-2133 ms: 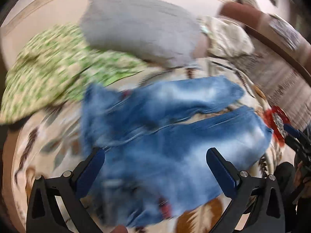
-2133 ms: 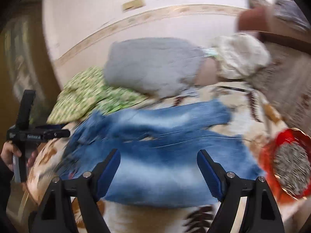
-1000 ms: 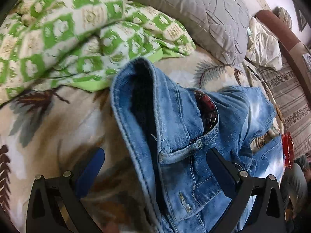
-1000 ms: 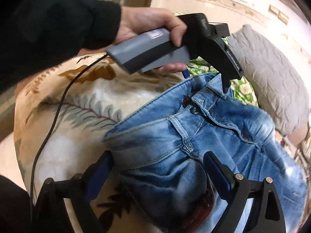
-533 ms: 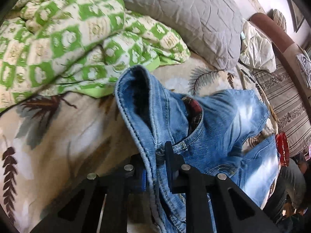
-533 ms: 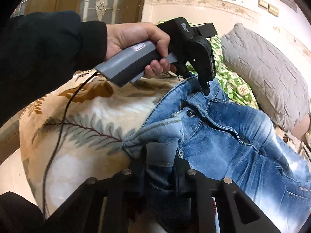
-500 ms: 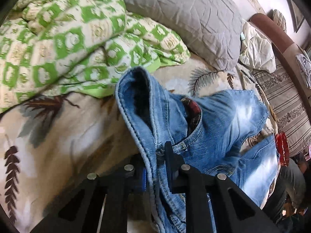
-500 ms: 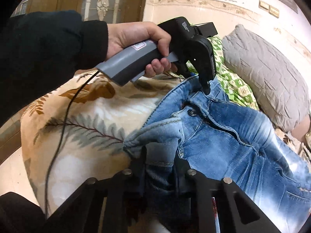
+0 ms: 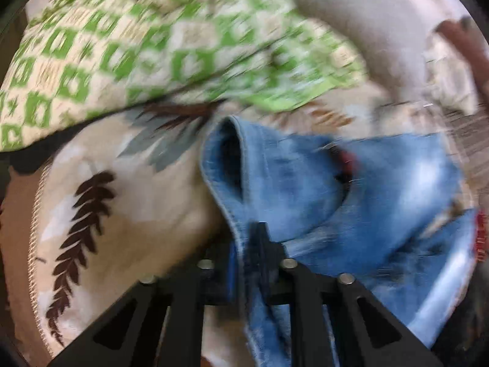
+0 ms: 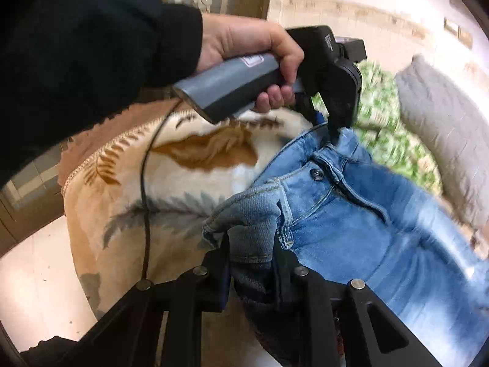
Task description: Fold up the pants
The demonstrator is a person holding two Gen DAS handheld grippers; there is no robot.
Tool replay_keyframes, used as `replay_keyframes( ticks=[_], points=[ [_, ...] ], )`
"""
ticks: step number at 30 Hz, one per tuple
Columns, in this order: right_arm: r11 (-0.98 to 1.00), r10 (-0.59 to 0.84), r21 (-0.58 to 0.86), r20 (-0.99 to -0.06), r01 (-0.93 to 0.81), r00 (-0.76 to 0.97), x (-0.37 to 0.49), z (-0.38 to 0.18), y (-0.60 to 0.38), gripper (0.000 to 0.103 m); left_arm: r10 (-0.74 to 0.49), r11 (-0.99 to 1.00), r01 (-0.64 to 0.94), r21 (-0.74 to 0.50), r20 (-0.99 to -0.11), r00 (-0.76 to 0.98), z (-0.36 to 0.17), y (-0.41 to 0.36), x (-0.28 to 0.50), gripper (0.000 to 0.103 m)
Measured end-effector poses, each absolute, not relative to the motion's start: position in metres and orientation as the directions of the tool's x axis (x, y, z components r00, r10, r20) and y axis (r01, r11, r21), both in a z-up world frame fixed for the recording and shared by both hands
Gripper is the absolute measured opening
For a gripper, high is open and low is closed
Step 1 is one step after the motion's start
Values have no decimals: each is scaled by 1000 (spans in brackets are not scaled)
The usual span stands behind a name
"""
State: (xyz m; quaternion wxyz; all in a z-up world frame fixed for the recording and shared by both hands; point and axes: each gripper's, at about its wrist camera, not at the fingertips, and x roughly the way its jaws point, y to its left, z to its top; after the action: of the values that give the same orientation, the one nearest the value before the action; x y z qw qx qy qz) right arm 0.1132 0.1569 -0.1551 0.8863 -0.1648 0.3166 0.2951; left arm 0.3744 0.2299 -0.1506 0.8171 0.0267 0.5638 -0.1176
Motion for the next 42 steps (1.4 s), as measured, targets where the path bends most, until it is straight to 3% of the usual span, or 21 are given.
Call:
replay_keyframes(
  ticks=[3,4,6,8,9,10,15,19,26,37,42],
  points=[
    [776,414,-100,-663,-622,624,113,-162,155,33,-165,980,158,-119,-934,316,-170,246,377,9],
    [774,417,-94,-668,-626,617,113,-162,155,53,-177,980,148,-133,-924,338,-167,249,375,9],
    [759,443,-64,-678,-647,586,109,-161,156,77,-182,980,143,-140,-919,351,-159,252,371,16],
    [760,451,-66,-662,-646,598,103,-154,151,77,-172,981,153,-122,-911,375,-144,252,363,49],
    [760,453,-71,-654,-646,605,100,-151,149,77,-176,981,152,-125,-902,394,-136,253,358,76],
    [762,458,-70,-645,-644,612,96,-146,144,78,-183,981,142,-135,-888,421,-126,254,352,87],
    [792,458,-49,-609,-608,647,87,-119,106,82,-191,981,123,-150,-858,476,-83,243,328,88],
    [844,416,-34,-589,-535,693,87,-99,53,91,-152,984,160,-80,-842,517,-55,216,292,97],
    [936,289,10,-594,-353,751,91,-59,-74,92,-145,976,215,-20,-803,579,-30,152,222,97],
    [984,175,108,-606,-138,776,78,-21,-238,94,-131,979,201,16,-709,693,-23,61,127,97],
    [986,162,139,-621,-95,767,82,-25,-271,94,-180,962,274,14,-722,668,-28,32,125,97]
  ],
)
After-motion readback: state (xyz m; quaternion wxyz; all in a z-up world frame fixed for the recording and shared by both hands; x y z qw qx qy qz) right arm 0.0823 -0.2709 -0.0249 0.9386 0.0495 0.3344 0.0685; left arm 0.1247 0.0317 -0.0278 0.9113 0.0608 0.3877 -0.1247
